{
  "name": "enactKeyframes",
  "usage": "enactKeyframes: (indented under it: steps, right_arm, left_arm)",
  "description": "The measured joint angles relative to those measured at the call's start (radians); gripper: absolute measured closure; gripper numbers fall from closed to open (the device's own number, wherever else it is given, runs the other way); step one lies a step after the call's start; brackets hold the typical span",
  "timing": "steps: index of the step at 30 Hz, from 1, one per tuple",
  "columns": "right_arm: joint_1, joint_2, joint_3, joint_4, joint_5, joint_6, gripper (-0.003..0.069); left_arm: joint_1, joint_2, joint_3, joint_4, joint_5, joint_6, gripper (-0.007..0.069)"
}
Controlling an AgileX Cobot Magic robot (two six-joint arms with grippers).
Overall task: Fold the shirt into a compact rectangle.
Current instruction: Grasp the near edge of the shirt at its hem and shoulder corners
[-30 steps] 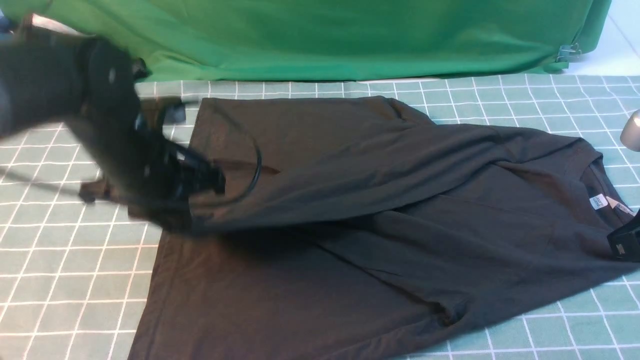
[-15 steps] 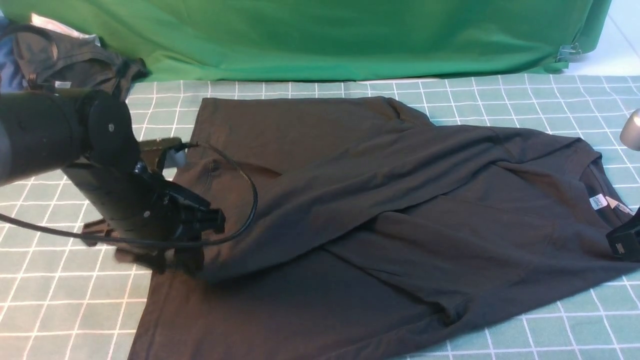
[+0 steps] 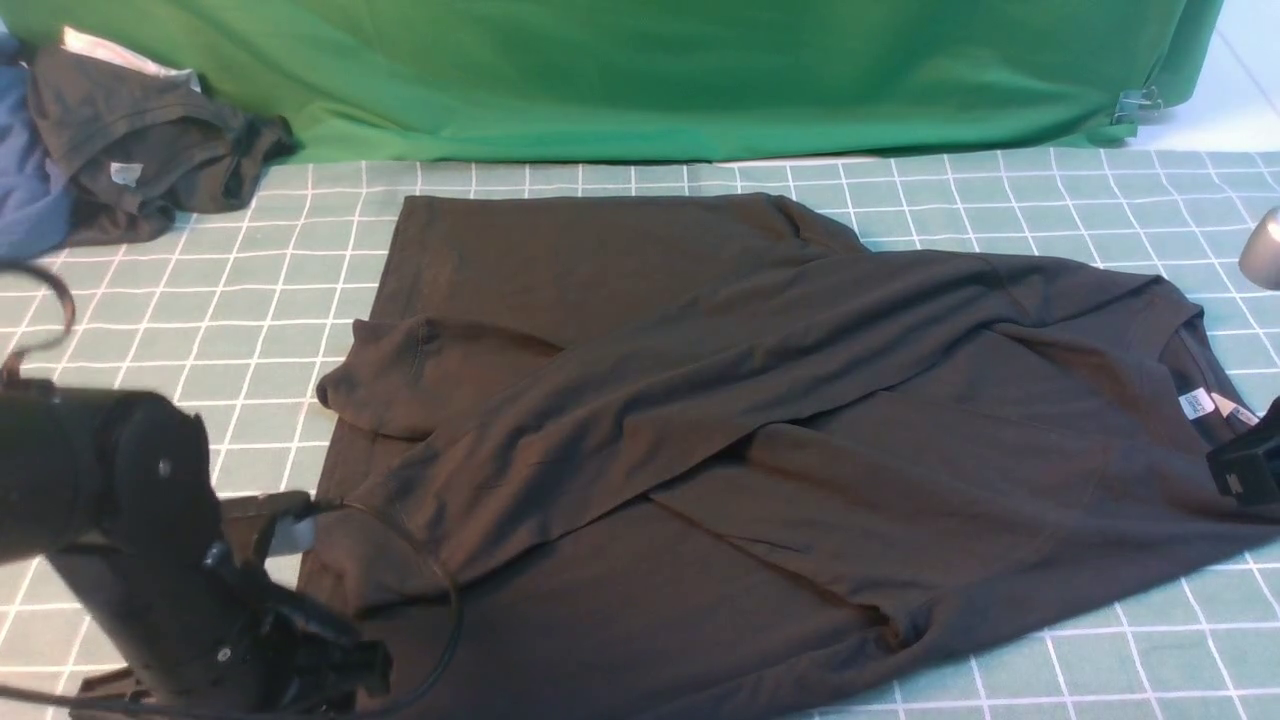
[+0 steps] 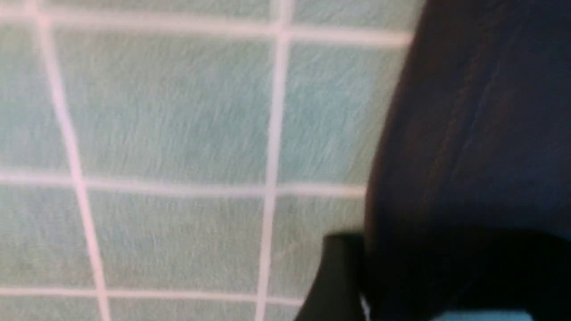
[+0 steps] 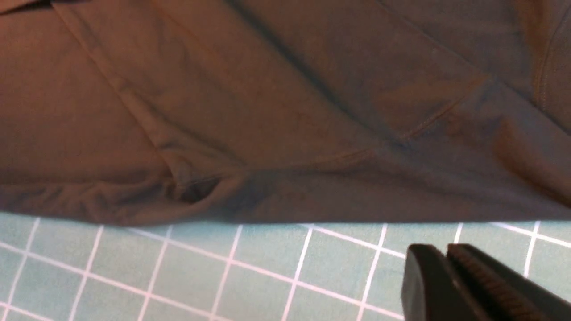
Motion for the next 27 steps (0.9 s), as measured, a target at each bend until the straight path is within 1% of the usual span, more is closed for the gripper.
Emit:
enactKeyframes:
  steps: [4, 6, 7, 9, 11, 12, 13, 14, 15, 16, 18, 20, 21, 22, 25, 26, 27]
  right_arm:
    - [0.000, 0.000, 0.000, 0.000, -0.003, 0.000, 0.0599]
    - [0.000, 0.000, 0.000, 0.000, -0.003, 0.000, 0.0593]
    - [0.000, 0.000, 0.000, 0.000, -0.003, 0.000, 0.0591]
    - [0.000, 0.000, 0.000, 0.000, -0.003, 0.000, 0.0588]
    - [0.000, 0.000, 0.000, -0.001, -0.003, 0.000, 0.0583]
    - [0.000, 0.000, 0.000, -0.001, -0.003, 0.000, 0.0583]
    - [0.000, 0.000, 0.000, -0.012, -0.003, 0.007, 0.0581]
    - [0.000, 0.001, -0.003, -0.036, 0.003, 0.042, 0.0579]
    - [0.000, 0.002, -0.005, -0.048, 0.005, 0.047, 0.0578]
    - [0.000, 0.005, -0.011, -0.078, 0.013, 0.079, 0.0576]
    - [-0.003, 0.019, -0.033, -0.163, 0.036, 0.146, 0.0573]
    - [-0.032, 0.058, -0.073, -0.243, 0.072, 0.223, 0.0573]
    - [-0.041, 0.062, -0.077, -0.247, 0.078, 0.231, 0.0573]
    - [-0.084, 0.107, -0.102, -0.256, 0.106, 0.253, 0.0571]
    - [-0.166, 0.191, -0.113, -0.231, 0.138, 0.268, 0.0557]
    - [-0.166, 0.197, -0.113, -0.228, 0.140, 0.268, 0.0553]
    - [-0.189, 0.249, -0.111, -0.219, 0.149, 0.270, 0.0515]
  left_arm:
    - [-0.001, -0.006, 0.021, 0.015, -0.033, -0.048, 0.0129]
    - [-0.001, -0.007, 0.022, 0.023, -0.036, -0.051, 0.0169]
    - [-0.001, -0.007, 0.023, 0.028, -0.036, -0.051, 0.0207]
    - [-0.001, -0.009, 0.023, 0.047, -0.031, -0.042, 0.0311]
    - [-0.001, -0.014, 0.023, 0.053, -0.031, -0.017, 0.0461]
    - [-0.001, -0.016, 0.023, 0.053, -0.034, -0.009, 0.0475]
    - [-0.001, -0.027, 0.023, 0.052, -0.035, 0.012, 0.0553]
    - [-0.001, -0.041, 0.028, 0.052, -0.040, 0.021, 0.0587]
    - [-0.001, -0.043, 0.029, 0.052, -0.040, 0.022, 0.0590]
    - [-0.001, -0.060, 0.033, 0.053, -0.040, 0.027, 0.0603]
    - [-0.001, -0.104, 0.034, 0.058, -0.026, 0.033, 0.0611]
    - [-0.001, -0.204, 0.034, 0.080, -0.005, 0.034, 0.0615]
    - [-0.001, -0.212, 0.034, 0.080, -0.003, 0.032, 0.0615]
    - [-0.001, -0.275, 0.034, 0.106, 0.005, 0.019, 0.0615]
    - [-0.001, -0.368, 0.034, 0.157, 0.045, -0.024, 0.0615]
    - [-0.001, -0.373, 0.034, 0.157, 0.049, -0.027, 0.0615]
    - [-0.001, -0.402, 0.034, 0.185, 0.073, -0.041, 0.0615]
